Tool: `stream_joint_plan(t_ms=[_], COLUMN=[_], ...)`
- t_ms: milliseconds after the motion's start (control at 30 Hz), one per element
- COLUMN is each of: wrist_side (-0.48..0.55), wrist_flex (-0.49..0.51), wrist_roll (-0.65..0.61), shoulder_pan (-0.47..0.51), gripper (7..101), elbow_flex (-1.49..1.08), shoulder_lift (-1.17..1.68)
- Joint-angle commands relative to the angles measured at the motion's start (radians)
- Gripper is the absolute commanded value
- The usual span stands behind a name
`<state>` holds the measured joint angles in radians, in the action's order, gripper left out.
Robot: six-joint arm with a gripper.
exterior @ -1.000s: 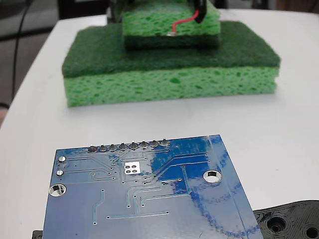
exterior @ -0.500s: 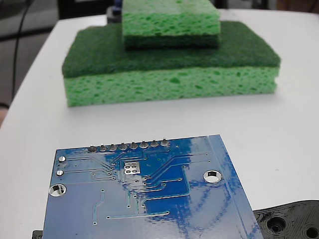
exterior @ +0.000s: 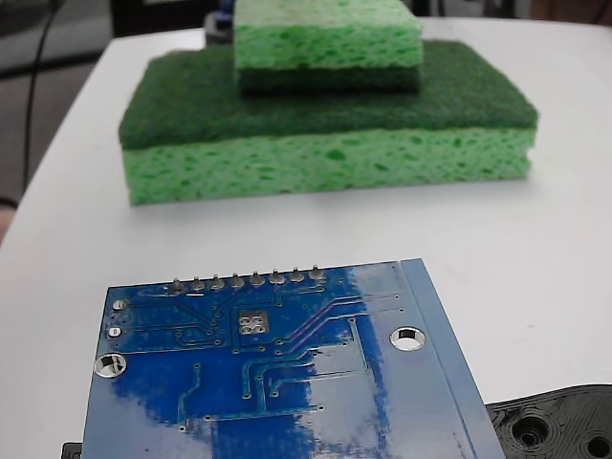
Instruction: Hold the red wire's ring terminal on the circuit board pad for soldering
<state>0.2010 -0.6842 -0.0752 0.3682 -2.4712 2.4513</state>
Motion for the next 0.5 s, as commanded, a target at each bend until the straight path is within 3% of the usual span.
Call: stream_joint_plan(t_ms=[33, 267, 500], wrist_side=[0.069, 0.091, 0.135], wrist_flex=[0.009, 0.057, 0.037], wrist_roll=[-0.011, -0.011, -0.038], shoulder_pan=[0.021, -0.008, -0.025], gripper=[100.3, 100.3, 100.3], elbow_flex=[0.051, 0.075, 0.215], shoulder_lift=[-0.094, -0.172, -0.388])
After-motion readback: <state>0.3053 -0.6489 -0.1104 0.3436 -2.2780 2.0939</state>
